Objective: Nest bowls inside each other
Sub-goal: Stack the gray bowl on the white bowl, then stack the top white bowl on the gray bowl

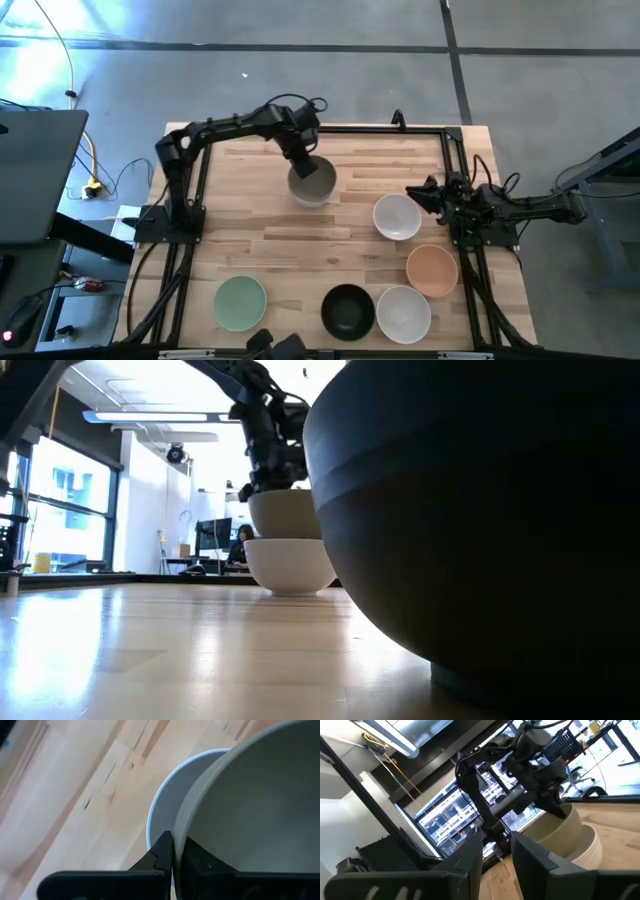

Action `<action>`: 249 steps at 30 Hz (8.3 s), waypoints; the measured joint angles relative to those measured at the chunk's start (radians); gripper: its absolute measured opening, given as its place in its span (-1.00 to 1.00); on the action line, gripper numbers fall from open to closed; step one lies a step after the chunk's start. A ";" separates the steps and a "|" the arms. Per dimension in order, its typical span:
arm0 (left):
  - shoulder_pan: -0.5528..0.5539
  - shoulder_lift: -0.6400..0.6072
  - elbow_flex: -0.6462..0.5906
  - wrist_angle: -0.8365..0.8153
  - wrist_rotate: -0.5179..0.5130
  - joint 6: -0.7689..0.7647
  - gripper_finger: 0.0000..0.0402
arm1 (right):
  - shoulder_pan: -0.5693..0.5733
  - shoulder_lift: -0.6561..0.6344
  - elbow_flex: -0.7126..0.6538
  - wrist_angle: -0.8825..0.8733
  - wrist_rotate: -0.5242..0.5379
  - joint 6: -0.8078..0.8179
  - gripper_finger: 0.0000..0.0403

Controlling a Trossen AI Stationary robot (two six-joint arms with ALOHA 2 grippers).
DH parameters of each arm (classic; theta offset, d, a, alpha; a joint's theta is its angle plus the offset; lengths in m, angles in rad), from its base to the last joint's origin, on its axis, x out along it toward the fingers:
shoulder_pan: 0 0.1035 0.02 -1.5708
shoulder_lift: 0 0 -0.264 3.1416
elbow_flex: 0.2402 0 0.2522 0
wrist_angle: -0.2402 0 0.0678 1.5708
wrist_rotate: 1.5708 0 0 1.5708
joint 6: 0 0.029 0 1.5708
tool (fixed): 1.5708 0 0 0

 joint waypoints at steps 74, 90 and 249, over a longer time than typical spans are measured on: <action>-0.024 0.068 0.056 0.054 -0.016 0.035 -0.13 | 0.000 0.000 0.000 -0.036 -0.011 0.026 -0.53; -0.025 -0.044 0.056 -0.145 -0.064 0.097 -0.12 | 0.020 -0.002 0.030 -0.307 -0.025 0.299 -0.53; -0.162 -0.577 0.054 -0.563 -0.613 0.015 -0.12 | -0.500 1.558 1.694 -1.746 -0.361 0.220 -1.00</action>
